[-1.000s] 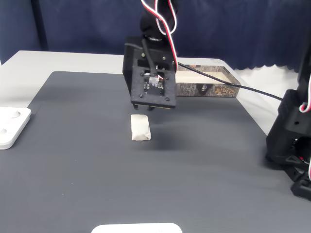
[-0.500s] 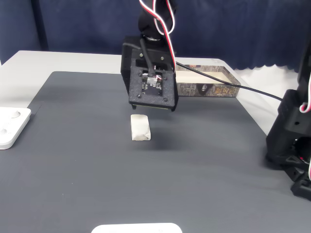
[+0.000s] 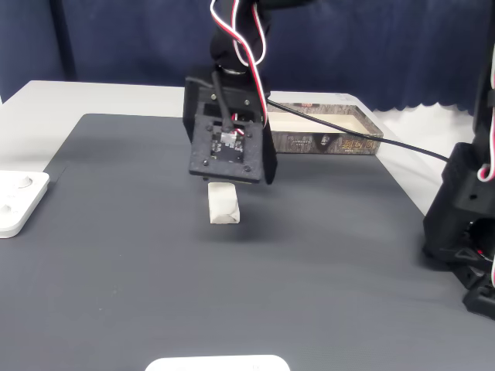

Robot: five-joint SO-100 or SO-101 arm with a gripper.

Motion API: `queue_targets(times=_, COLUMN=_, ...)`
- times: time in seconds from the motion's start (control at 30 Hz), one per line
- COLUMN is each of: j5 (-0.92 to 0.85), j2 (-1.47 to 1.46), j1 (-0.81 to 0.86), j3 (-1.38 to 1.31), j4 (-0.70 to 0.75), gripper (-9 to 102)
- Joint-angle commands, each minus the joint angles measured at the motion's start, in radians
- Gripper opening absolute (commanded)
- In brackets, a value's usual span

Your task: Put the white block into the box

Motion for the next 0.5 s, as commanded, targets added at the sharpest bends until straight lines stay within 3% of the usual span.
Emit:
queue_targets(times=0.0, j5=-0.014, j2=0.0, j1=-0.034, j3=-0.08, j4=-0.025, gripper=37)
queue_targets(times=0.47, j5=0.008, j2=-0.041, j1=-0.029, j3=-0.077, j4=-0.029, gripper=37)
